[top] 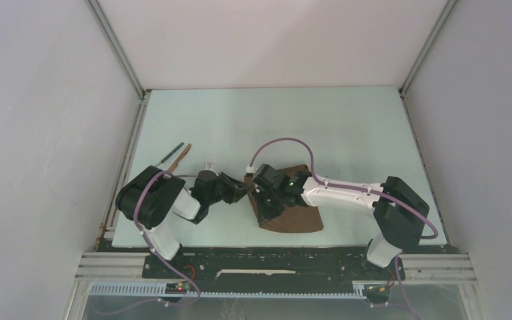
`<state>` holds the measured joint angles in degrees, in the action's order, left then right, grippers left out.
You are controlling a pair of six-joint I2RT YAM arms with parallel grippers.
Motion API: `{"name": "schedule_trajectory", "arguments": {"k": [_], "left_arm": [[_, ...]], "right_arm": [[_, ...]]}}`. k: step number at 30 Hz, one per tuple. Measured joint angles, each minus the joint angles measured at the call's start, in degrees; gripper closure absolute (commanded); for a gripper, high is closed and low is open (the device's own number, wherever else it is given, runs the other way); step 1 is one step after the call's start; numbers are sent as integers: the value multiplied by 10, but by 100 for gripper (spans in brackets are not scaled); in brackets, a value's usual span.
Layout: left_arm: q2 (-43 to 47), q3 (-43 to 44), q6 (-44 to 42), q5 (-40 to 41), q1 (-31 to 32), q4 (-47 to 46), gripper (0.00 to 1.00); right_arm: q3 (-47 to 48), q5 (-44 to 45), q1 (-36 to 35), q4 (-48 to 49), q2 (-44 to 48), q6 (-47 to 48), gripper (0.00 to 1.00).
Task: Fold the napkin into a case and place the utensils inside
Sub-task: Pick up the upper triangle-folded napkin from the center of the board, then turn over the upper triangle folded napkin at the center of the board.
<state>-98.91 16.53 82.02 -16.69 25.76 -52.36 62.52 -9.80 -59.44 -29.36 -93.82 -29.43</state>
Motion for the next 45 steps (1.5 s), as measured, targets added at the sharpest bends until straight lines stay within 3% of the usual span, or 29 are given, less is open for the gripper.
{"name": "schedule_trajectory", "arguments": {"k": [10, 16, 19, 25, 28, 32, 35, 38, 42, 45], "left_arm": [[58, 15, -25, 3, -14, 53, 99], [156, 9, -47, -12, -44, 127, 100], [269, 9, -80, -15, -72, 237, 100], [535, 120, -158, 19, -128, 617, 100], [608, 233, -198, 61, -146, 782, 100], [643, 358, -241, 120, -150, 917, 100], [631, 389, -259, 160, -139, 952, 100], [558, 380, -269, 207, -80, 954, 100], [344, 351, -276, 237, -5, 882, 100], [196, 344, -280, 243, 28, 845, 100]], "right_arm": [[0, -2, -11, 5, 0, 6, 100], [0, -9, -23, 26, 1, 4, 100], [1, -23, -34, 55, 2, -1, 100], [59, -111, -57, 125, -8, -26, 100], [113, -180, -70, 186, -23, -54, 100], [142, -278, -80, 306, -33, -109, 100], [106, -328, -68, 412, -33, -148, 100], [14, -369, -32, 519, -44, -184, 100], [-144, -393, 41, 647, -97, -226, 100], [-232, -398, 85, 684, -125, -236, 100]]}}
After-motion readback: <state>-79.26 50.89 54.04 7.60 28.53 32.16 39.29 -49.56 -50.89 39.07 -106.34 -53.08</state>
